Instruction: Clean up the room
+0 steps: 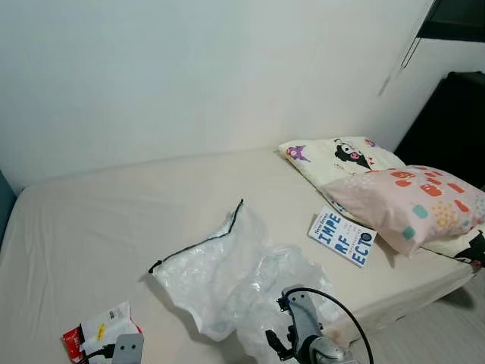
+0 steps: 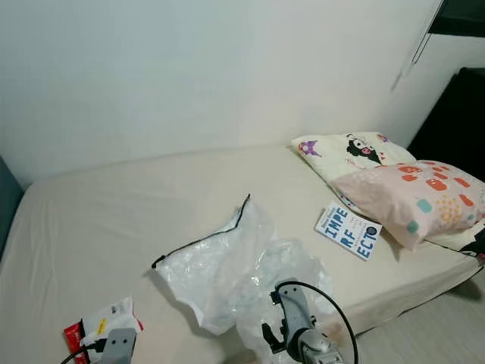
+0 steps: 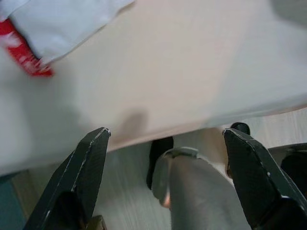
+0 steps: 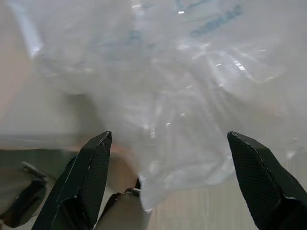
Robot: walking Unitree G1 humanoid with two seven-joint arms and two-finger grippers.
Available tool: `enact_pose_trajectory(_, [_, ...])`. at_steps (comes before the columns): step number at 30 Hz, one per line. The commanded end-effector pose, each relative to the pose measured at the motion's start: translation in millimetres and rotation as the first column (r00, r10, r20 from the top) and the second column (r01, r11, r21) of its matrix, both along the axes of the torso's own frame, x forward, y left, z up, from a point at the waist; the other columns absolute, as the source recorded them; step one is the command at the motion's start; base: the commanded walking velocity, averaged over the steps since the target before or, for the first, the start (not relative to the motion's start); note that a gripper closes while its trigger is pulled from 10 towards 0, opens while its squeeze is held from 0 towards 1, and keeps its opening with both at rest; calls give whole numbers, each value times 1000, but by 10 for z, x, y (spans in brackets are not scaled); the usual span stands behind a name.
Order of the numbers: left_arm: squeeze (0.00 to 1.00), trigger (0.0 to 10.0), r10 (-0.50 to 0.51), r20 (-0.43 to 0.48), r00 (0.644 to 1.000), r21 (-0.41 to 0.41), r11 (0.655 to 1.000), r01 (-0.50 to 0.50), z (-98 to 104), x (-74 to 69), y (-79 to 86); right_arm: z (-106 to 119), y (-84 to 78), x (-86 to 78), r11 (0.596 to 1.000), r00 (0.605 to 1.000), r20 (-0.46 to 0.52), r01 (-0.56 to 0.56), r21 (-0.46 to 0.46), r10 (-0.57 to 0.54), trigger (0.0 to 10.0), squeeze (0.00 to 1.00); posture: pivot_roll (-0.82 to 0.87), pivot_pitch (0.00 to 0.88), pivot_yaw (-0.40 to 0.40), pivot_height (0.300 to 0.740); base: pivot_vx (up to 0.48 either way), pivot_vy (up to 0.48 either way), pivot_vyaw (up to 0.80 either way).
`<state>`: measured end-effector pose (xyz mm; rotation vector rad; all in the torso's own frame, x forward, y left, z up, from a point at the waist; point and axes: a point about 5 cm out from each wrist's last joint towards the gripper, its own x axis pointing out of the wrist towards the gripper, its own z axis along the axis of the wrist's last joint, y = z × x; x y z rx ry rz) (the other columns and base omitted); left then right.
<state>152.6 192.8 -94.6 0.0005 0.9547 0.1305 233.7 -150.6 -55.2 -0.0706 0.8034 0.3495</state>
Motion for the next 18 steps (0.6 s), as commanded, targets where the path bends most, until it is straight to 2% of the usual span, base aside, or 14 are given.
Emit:
enact_pose_trajectory(1, [0, 10000, -11, -20, 1000, -4, 1000, 11, -23, -42, -31, -6, -14, -18, 1000, 1000, -2, 4, 21, -4, 10000, 0, 66, 0, -133, 740, 0, 0, 0])
enact_pose_trajectory(6, [0, 10000, -22, -16, 1000, -3, 1000, 21, -16, -18, -44, -17, 28, -47, 998, 998, -7, -58, 33, 59, 10000, 0, 65, 0, -132, 740, 0, 0, 776])
enact_pose_trajectory(18, [0, 10000, -35, -15, 999, -17, 999, 35, -13, -1, -66, -25, 41, -62, 995, 995, -17, -96, 23, 96, 10000, 0, 63, 0, -129, 740, 0, 0, 775])
